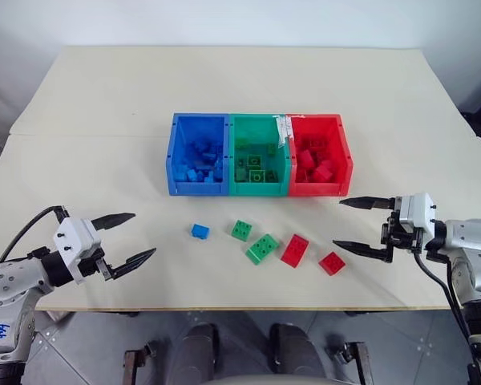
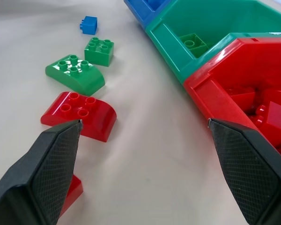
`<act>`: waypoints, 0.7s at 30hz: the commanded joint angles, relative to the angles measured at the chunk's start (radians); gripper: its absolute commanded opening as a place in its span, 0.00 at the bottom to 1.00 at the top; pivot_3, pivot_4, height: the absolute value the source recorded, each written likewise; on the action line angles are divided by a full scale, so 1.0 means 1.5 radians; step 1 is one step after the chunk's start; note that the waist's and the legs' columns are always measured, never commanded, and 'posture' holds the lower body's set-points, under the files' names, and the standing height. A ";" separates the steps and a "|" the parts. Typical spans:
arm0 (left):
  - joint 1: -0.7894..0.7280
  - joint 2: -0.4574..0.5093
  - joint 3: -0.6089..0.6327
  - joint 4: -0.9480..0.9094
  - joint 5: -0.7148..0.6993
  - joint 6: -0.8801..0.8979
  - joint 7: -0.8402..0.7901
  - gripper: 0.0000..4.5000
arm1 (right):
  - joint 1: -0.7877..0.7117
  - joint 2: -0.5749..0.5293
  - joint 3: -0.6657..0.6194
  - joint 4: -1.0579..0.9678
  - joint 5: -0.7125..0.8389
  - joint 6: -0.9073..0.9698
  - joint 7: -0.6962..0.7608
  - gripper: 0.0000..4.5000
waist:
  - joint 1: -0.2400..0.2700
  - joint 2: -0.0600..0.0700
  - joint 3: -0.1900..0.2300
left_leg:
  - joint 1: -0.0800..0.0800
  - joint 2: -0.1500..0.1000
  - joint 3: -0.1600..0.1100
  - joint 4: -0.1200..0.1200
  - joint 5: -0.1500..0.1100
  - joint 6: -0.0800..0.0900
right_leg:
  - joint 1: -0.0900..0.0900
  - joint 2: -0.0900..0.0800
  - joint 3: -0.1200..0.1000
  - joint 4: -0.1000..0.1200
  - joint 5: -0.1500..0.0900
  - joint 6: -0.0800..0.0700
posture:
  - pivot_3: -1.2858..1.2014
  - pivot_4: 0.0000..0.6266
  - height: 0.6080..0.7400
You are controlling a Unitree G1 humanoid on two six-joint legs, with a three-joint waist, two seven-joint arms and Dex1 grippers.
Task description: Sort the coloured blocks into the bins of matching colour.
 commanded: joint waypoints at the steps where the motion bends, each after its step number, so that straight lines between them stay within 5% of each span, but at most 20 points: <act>1: -0.006 0.018 -0.004 -0.011 0.023 0.004 0.008 1.00 | 0.008 -0.007 -0.028 -0.029 0.024 0.017 -0.002 1.00 | 0.000 0.000 0.000 | 0.000 0.000 0.000 0.000 0.000 0.000 | 0.000 0.000 0.000 0.000 0.000 0.000 | 0.52 0.24 1.00; 14: -0.086 -0.034 -0.217 -0.103 0.020 -0.003 -0.075 1.00 | 0.167 -0.088 -0.186 0.031 0.012 -0.032 0.010 1.00 | 0.012 0.000 0.000 | 0.000 -0.001 0.000 0.001 -0.001 0.001 | 0.001 0.000 0.000 0.000 0.000 0.000 | 0.52 0.24 1.00; 21: -0.110 -0.034 -0.247 -0.119 -0.015 0.036 -0.107 1.00 | 0.171 -0.096 -0.145 0.055 0.001 -0.104 0.098 1.00 | -0.004 0.000 0.000 | 0.001 -0.001 0.001 0.001 0.000 0.000 | 0.001 0.000 0.001 0.001 0.000 0.000 | 0.52 0.24 1.00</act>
